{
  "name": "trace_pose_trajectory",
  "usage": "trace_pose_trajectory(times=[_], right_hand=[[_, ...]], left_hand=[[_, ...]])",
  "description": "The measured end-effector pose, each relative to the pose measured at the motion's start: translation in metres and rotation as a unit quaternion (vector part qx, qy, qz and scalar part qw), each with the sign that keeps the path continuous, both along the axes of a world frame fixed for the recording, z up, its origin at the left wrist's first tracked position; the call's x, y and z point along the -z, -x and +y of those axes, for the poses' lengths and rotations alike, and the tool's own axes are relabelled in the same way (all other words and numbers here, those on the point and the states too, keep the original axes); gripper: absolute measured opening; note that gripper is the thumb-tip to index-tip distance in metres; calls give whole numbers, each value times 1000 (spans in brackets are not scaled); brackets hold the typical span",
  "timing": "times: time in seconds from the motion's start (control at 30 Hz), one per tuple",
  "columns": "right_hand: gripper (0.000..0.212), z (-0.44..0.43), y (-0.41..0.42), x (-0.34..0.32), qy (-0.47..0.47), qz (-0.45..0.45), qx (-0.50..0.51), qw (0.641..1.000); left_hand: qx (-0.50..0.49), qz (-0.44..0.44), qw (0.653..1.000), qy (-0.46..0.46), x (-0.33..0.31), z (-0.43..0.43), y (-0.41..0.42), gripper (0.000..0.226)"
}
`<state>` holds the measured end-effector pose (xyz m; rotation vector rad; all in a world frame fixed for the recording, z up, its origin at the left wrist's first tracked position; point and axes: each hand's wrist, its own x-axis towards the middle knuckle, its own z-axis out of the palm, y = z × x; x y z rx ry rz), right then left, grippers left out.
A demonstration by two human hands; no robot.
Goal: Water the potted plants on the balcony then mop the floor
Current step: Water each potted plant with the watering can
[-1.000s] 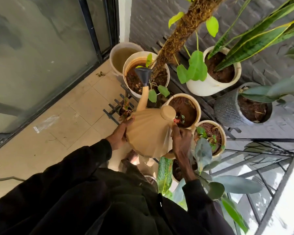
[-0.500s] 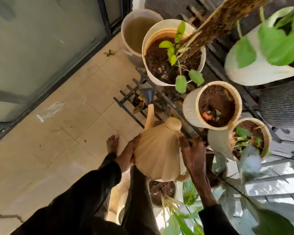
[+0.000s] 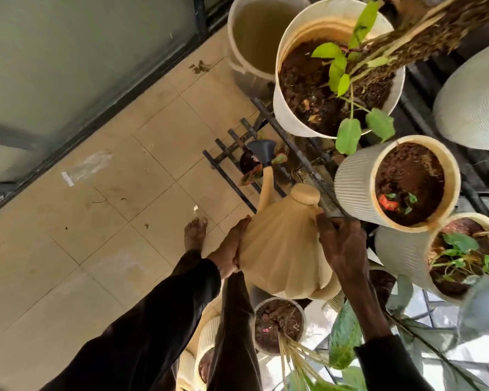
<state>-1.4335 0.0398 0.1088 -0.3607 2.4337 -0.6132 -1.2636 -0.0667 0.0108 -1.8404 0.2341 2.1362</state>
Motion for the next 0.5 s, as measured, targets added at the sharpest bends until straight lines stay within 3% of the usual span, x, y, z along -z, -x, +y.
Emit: trace_pose_trajectory(times=[0.5], right_hand=[[57, 5, -10, 19, -15, -16, 45, 999]], left_hand=[[-2, -23, 1000, -9, 15, -5, -8, 43]])
